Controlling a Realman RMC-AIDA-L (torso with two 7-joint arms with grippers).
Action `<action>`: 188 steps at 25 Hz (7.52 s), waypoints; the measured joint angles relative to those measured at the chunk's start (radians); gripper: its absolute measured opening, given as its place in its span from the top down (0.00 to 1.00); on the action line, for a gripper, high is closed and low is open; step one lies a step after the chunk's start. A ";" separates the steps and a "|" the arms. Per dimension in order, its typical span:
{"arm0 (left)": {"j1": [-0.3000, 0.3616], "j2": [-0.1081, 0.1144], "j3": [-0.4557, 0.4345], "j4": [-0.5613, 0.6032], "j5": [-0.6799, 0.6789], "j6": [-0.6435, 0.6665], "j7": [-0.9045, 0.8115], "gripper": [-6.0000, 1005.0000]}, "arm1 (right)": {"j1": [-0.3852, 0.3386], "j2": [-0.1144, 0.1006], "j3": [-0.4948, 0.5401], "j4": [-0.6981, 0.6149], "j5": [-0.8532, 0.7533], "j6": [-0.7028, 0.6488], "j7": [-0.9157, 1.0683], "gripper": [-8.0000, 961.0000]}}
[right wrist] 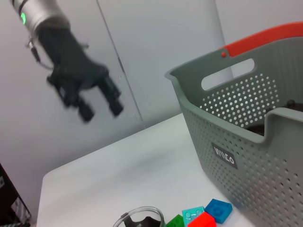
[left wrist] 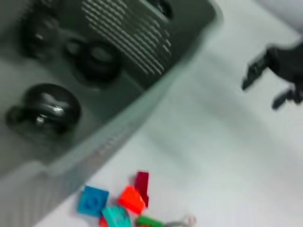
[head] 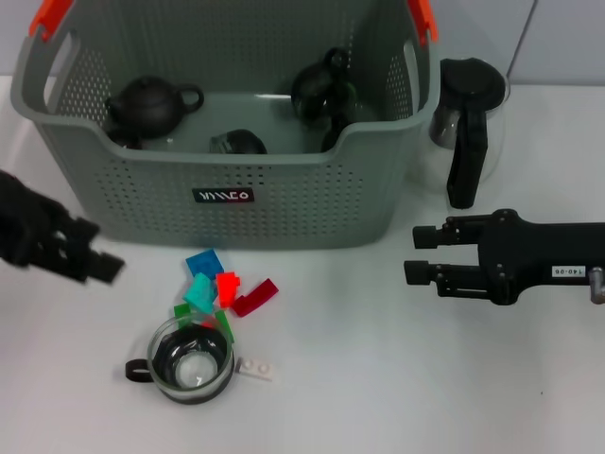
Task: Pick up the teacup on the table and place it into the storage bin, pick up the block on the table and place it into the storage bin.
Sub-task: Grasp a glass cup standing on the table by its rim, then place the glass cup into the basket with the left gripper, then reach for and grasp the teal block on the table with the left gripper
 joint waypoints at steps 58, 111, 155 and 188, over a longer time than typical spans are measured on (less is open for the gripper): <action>-0.066 -0.279 0.412 -0.274 0.611 -0.431 0.065 0.68 | -0.009 0.000 -0.008 0.001 0.000 0.006 -0.002 0.39; -0.460 -0.216 0.224 -0.581 0.693 -0.974 0.215 0.82 | -0.005 0.002 -0.001 0.001 -0.003 -0.010 -0.001 0.39; -0.208 -0.095 -0.377 -0.162 -0.057 -0.156 0.234 0.42 | -0.013 -0.001 -0.007 0.001 -0.011 -0.015 0.006 0.39; -0.026 -0.274 -0.070 -0.192 0.402 -0.266 -0.029 0.43 | -0.009 0.003 -0.010 0.001 -0.027 -0.012 0.004 0.39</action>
